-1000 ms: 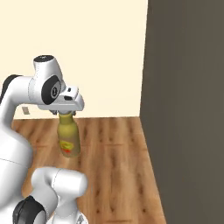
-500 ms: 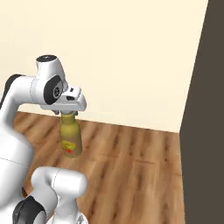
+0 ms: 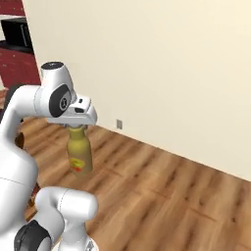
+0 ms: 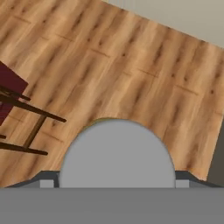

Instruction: There is a wine glass and glass cup on the dining counter. Place the wine bottle next to the wine glass and the juice bottle next to the glass cup.

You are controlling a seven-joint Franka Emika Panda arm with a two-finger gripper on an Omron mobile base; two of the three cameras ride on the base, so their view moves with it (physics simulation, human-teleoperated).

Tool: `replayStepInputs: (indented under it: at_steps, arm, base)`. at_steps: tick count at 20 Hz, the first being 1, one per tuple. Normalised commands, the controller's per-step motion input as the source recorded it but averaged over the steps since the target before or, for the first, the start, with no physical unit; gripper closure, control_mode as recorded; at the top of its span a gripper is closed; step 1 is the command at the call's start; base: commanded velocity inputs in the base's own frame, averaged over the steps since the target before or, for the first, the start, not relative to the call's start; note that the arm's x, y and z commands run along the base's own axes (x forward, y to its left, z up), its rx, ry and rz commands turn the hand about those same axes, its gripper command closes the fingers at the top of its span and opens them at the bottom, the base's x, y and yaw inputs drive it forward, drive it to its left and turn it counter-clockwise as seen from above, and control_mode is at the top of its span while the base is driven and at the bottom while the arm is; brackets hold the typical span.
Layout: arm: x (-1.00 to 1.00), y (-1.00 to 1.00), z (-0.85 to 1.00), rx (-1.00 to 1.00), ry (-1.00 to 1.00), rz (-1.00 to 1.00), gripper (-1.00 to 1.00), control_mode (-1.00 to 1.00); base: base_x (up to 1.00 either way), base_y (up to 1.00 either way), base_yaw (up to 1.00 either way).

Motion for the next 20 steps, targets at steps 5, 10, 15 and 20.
replayStepInputs:
  at_steps: [5, 10, 15, 20]
  arm:
    - [0.0, 0.0, 0.0, 0.0, 0.0, 0.0, 1.0, 1.0]
    - [0.0, 0.0, 0.0, 0.0, 0.0, 0.0, 1.0, 1.0]
    - [0.0, 0.0, 0.0, 0.0, 0.0, 0.0, 1.0, 1.0]
    - [0.0, 0.0, 0.0, 0.0, 0.0, 0.0, 1.0, 1.0]
  base:
    - [0.61, -0.02, 0.41]
    - [0.64, -0.02, 0.34]
    - [0.66, -0.02, 0.35]
    - [0.64, -0.01, 0.41]
